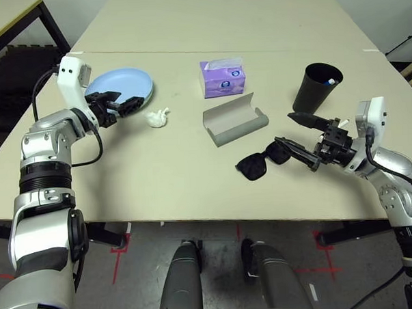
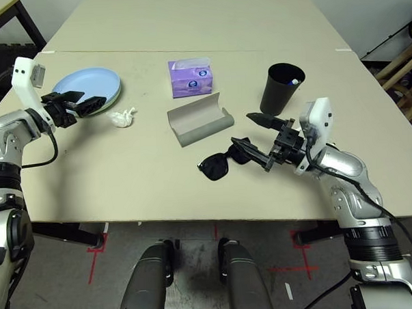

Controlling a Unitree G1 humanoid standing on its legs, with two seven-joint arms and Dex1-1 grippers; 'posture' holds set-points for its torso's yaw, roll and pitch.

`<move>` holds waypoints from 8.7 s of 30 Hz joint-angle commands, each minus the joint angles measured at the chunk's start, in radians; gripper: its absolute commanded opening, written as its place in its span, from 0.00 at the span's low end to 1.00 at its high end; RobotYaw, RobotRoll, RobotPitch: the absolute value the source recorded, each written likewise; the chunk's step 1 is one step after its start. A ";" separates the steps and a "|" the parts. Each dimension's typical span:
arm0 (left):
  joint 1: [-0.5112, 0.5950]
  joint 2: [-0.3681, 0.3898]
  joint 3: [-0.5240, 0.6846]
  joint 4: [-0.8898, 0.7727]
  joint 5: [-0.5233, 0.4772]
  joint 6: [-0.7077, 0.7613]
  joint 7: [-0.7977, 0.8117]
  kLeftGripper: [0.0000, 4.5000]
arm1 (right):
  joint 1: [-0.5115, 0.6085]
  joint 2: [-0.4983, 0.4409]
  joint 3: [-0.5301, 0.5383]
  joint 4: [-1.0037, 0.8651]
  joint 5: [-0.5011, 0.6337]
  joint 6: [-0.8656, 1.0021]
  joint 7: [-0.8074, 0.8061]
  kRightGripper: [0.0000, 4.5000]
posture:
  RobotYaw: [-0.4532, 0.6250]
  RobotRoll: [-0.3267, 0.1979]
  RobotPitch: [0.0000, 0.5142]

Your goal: Organize and tidy the items on the table.

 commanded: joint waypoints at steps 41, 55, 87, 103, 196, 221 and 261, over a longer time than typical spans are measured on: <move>0.008 -0.041 -0.113 0.135 0.080 -0.242 -0.091 1.00 | 0.009 -0.002 -0.003 -0.017 -0.012 -0.013 0.001 1.00 | 0.52 0.62 0.35; 0.001 -0.057 -0.136 0.176 0.098 -0.233 -0.120 0.54 | 0.015 -0.004 -0.007 -0.039 -0.008 -0.005 -0.010 1.00 | 0.51 0.62 0.37; -0.375 -0.033 -0.020 0.466 0.129 -0.343 0.251 0.01 | 0.001 0.011 0.001 -0.021 -0.013 -0.015 -0.013 1.00 | 0.52 0.62 0.36; -0.437 -0.065 0.003 0.620 0.181 -0.427 0.542 0.10 | 0.007 0.006 -0.007 -0.029 -0.014 -0.016 -0.016 1.00 | 0.50 0.62 0.35; 0.092 -0.181 -0.231 0.007 -0.158 -0.691 -0.746 1.00 | -0.281 -0.366 0.318 -0.325 -0.272 0.390 0.056 1.00 | 0.48 0.62 0.49; 0.135 -0.183 -0.232 -0.037 -0.166 -0.683 -0.746 1.00 | -0.554 -0.376 0.565 -0.210 -0.643 0.194 0.319 1.00 | 0.50 0.62 0.53; 0.116 -0.157 -0.269 -0.031 -0.140 -0.654 -0.746 1.00 | -0.639 -0.229 0.662 -0.185 -0.889 0.134 0.498 1.00 | 0.51 0.62 0.50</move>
